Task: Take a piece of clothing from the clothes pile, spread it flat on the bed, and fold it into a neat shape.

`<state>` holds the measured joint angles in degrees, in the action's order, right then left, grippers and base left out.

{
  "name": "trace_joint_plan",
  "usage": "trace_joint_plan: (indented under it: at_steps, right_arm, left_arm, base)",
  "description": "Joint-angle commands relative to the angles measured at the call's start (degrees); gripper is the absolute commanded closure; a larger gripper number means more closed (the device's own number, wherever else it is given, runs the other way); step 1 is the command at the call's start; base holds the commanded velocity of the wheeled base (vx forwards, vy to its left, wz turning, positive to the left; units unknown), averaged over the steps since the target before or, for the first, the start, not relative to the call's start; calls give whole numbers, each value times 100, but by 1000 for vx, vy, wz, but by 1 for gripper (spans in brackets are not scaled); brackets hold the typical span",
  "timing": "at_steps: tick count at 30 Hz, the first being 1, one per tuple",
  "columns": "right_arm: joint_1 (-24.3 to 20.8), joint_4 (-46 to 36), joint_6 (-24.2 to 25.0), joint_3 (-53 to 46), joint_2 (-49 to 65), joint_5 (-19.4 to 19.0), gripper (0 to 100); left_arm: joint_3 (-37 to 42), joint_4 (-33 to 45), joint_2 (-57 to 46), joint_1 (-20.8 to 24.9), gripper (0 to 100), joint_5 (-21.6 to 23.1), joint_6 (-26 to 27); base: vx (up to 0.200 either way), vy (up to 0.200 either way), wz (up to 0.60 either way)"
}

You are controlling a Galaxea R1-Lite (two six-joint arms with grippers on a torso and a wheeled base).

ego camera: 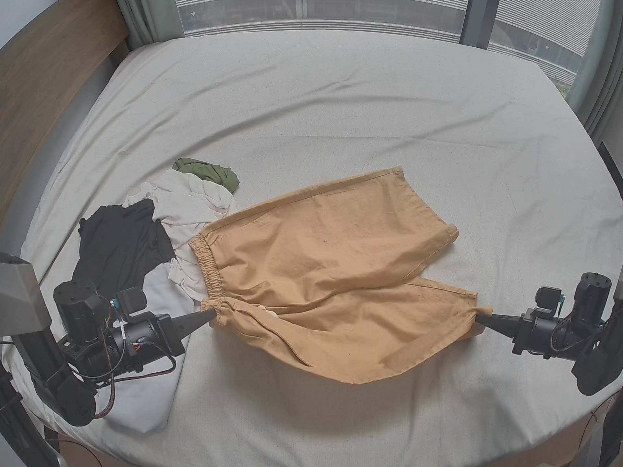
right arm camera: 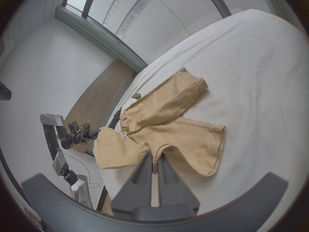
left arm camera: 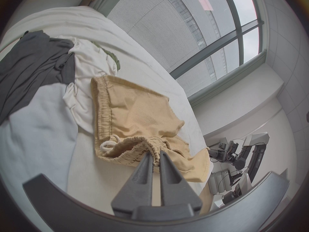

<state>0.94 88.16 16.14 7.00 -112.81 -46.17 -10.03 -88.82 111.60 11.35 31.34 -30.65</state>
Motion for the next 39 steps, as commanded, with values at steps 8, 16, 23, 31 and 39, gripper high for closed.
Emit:
trace_joint_plan:
  at_steps: [8,16,23,31,39]
  right_arm:
    - [-94,-1,539,830,260,161,100]
    - [-111,-10,1040,1726,277,169,100]
    - [-111,-159,1339,2429,251,169,100]
    - [-103,-765,1357,3106,286,178,100]
    - [-103,-1425,1357,3791,277,204,100]
  left_arm:
    - [-148,5,-69,-1,100,-137,-11]
    - [-201,5,-69,-10,100,-172,-64]
    - [-421,5,-95,-28,100,-366,-82]
    - [-473,-4,-130,-19,100,-497,-222]
    - [-640,23,-218,-19,100,-577,-240]
  base:
    - [0,0,0]
    - [0,0,0]
    - [0,0,0]
    - [0,0,0]
    - [0,0,0]
